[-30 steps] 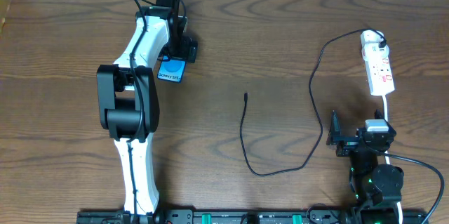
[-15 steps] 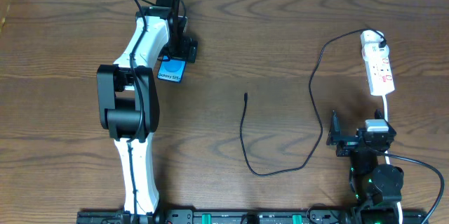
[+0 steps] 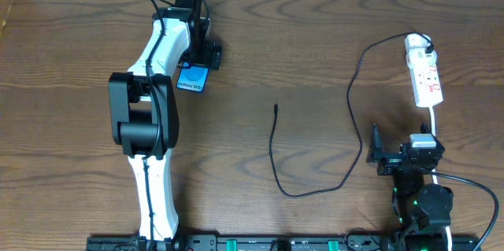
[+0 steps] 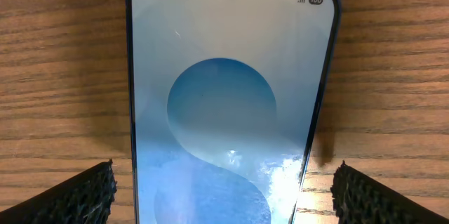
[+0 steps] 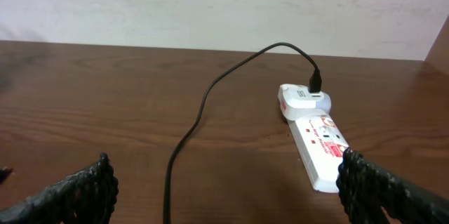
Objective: Plug charger to phone and switch on socket
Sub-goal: 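Lower the left gripper and close its fingers on the phone's sides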
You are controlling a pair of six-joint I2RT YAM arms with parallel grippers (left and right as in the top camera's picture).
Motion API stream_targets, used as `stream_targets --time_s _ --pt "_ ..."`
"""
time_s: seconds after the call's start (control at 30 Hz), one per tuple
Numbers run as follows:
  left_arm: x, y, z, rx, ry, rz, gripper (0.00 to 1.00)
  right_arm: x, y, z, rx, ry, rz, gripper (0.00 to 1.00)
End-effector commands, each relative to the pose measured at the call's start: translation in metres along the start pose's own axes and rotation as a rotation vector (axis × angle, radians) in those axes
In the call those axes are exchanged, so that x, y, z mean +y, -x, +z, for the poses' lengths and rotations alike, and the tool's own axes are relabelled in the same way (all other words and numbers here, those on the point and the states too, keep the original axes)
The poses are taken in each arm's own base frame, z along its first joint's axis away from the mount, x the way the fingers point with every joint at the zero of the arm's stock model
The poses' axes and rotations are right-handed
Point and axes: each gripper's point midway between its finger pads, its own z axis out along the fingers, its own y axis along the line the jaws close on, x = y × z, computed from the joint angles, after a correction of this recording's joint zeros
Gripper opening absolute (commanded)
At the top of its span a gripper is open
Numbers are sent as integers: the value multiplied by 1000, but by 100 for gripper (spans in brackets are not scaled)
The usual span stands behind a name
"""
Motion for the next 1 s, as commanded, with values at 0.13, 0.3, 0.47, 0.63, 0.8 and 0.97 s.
stream_targets --time_s 0.13,0.3,0.47,0.63,0.8,0.97 --pt "-2 -10 8 32 -14 5 98 1 -2 0 6 3 -9 99" --pt "-2 -12 9 35 -15 5 98 1 -2 0 6 3 -9 99" --pt "-2 -13 11 40 -15 5 99 1 -2 0 6 3 -9 99" --pt "-2 -15 12 44 -16 5 99 1 -2 0 6 3 -9 99" --pt "-3 -19 15 56 -16 6 98 1 -2 0 6 3 -9 99" --pt "-3 -20 15 57 -16 5 95 1 -2 0 6 3 -9 99"
